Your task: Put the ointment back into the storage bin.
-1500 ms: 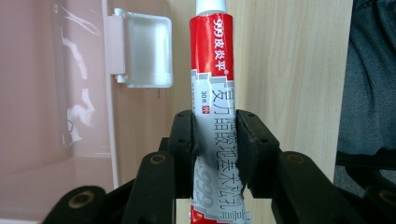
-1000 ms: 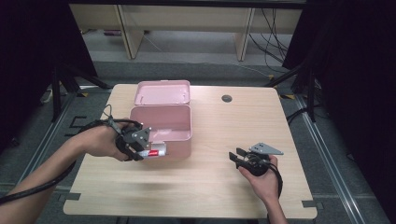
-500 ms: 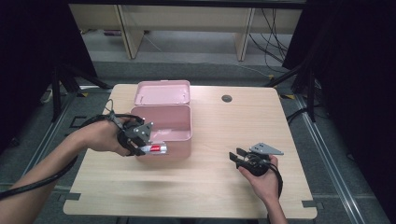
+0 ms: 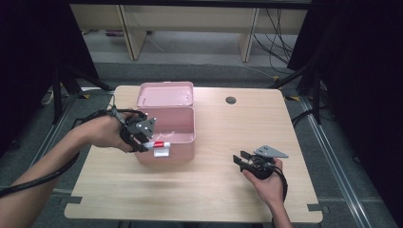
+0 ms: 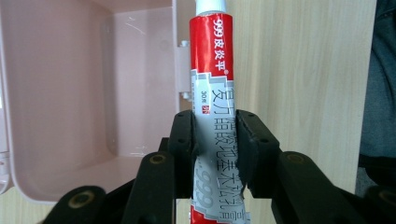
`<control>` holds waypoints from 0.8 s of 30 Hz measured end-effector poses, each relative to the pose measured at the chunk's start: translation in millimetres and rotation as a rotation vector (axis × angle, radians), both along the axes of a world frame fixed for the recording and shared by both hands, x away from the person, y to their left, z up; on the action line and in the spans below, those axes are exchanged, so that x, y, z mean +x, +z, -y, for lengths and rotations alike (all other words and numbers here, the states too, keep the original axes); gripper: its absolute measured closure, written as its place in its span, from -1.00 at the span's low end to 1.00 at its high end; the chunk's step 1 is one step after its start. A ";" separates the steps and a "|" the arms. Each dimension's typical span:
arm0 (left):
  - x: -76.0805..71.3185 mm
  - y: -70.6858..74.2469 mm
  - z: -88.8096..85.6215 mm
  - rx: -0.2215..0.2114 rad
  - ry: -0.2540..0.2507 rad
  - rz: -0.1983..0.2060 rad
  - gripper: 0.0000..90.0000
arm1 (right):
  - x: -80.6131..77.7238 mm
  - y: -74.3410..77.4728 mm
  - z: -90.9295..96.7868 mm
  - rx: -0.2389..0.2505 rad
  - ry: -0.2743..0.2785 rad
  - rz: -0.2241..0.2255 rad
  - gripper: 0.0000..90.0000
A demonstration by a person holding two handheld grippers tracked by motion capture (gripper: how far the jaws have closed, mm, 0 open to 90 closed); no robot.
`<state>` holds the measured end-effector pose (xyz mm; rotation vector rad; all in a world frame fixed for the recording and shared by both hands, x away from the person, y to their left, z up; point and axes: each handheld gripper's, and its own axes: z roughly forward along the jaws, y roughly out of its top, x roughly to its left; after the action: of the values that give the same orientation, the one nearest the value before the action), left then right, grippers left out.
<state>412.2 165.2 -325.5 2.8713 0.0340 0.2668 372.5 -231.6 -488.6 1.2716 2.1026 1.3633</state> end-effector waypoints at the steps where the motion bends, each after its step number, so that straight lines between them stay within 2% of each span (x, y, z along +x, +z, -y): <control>1: 1.0 0.7 0.1 -0.002 0.002 0.001 0.52 | -0.4 0.5 0.1 0.002 0.000 -0.007 0.31; 11: 12.7 4.9 1.3 -0.006 0.003 0.017 0.52 | -0.5 0.3 0.4 0.004 0.000 -0.006 0.31; 13: 14.7 4.8 1.3 -0.002 0.001 0.017 0.52 | 0.2 -0.1 0.9 -0.013 0.000 0.012 0.31; 21: 24.5 1.1 -0.8 -0.003 0.007 0.016 0.52 | -0.2 -0.8 -0.5 -0.010 -0.012 -0.003 0.31; 23: 27.1 -0.7 -1.0 -0.003 0.006 0.017 0.52 | -0.3 0.0 0.8 -0.026 -0.011 0.019 0.31; 24: 28.7 -1.2 -1.2 0.001 0.004 0.017 0.52 | 0.0 -1.2 -0.6 0.000 -0.002 0.008 0.31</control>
<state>440.9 166.5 -326.7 2.8704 0.0360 0.2927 372.5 -230.9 -489.8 1.2658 2.0962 1.3653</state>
